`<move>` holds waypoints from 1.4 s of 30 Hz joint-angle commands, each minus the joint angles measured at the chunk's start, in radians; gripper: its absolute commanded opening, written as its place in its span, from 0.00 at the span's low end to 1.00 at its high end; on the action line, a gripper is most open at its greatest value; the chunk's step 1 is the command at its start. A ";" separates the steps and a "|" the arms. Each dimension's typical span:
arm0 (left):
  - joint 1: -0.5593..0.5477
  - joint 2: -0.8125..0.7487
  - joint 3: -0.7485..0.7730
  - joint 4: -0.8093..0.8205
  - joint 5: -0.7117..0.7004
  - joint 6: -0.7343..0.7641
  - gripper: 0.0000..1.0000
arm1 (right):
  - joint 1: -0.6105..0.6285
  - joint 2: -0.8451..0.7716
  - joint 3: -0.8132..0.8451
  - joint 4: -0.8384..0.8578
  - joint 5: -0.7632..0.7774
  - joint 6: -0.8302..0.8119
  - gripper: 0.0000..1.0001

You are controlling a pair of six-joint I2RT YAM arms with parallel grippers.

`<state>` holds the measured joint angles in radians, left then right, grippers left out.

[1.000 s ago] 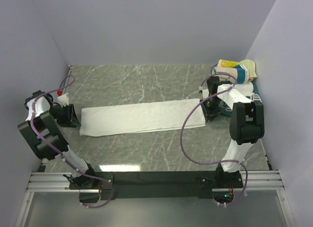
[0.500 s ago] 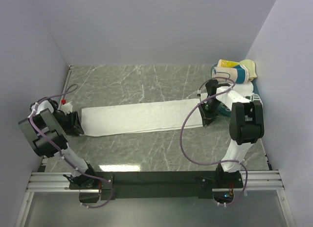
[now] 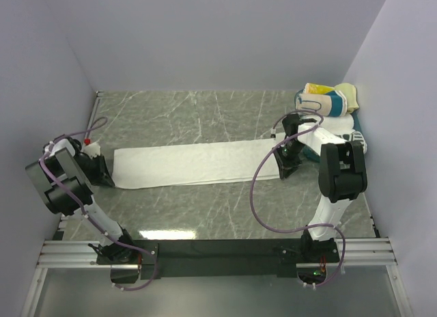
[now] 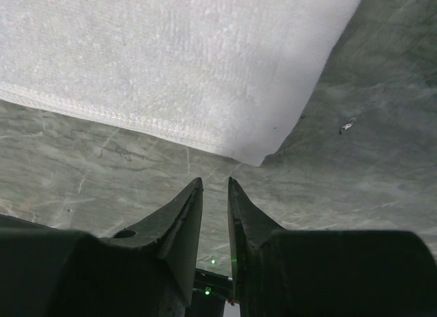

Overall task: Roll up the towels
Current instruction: Fold the towel

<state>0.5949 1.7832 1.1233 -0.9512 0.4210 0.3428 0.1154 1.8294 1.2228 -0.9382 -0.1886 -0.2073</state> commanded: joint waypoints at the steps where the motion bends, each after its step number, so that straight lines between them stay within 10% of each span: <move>1: 0.002 -0.028 0.084 0.011 0.028 0.018 0.19 | 0.007 -0.021 0.004 -0.001 -0.006 -0.010 0.28; 7: -0.003 0.001 0.209 0.045 0.131 0.001 0.56 | 0.009 -0.048 -0.009 -0.013 -0.028 -0.021 0.24; 42: -0.106 0.258 0.348 0.193 0.165 -0.117 0.34 | 0.044 0.080 -0.005 0.058 0.054 0.019 0.15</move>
<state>0.4965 2.0270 1.4601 -0.7639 0.5533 0.2363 0.1490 1.8786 1.1999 -0.9127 -0.1585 -0.1978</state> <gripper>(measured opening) 0.355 0.152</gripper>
